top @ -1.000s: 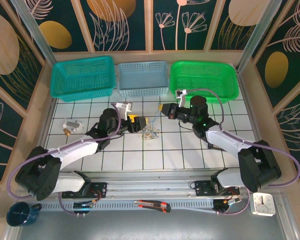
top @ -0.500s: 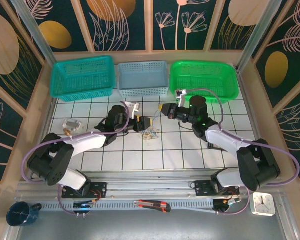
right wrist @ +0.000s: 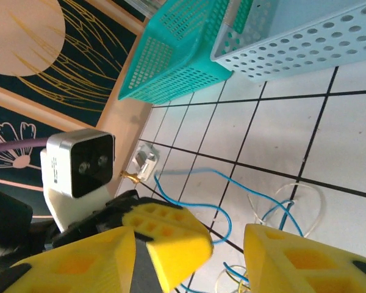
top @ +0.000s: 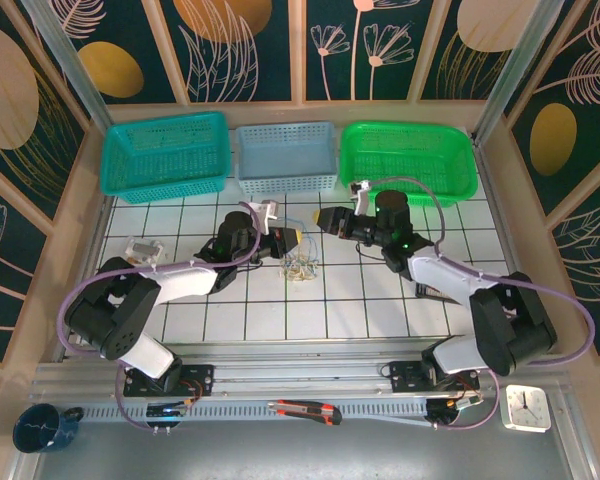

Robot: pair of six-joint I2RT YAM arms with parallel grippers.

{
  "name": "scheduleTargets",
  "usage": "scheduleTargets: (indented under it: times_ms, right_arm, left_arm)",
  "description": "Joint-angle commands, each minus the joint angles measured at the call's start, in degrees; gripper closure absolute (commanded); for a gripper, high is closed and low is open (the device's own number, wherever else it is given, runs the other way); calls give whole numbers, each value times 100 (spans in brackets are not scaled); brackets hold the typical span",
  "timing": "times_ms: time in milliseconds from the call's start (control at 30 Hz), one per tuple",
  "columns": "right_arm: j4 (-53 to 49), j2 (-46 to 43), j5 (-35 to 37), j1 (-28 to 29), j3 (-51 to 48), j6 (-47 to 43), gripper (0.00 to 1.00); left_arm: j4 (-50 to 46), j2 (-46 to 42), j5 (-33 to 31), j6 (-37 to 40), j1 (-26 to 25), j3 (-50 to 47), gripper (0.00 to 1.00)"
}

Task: Untangle the cables

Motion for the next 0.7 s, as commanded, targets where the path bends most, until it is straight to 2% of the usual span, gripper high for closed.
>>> scheduleTargets:
  times_ms: [0, 100, 267, 667]
  right_arm:
    - [-478, -526, 421, 149, -159, -321, 45]
    - [-828, -686, 819, 325, -292, -629, 40]
    - [-1069, -430, 1248, 703, -400, -961, 39]
    - [-580, 617, 1262, 718, -188, -1017, 42]
  left_arm:
    - [394, 81, -217, -426, -26, -102, 100]
    - [430, 84, -227, -491, -27, -112, 100]
    - [403, 16, -256, -491, -28, -122, 100]
    - [386, -122, -275, -469, -24, -177, 100]
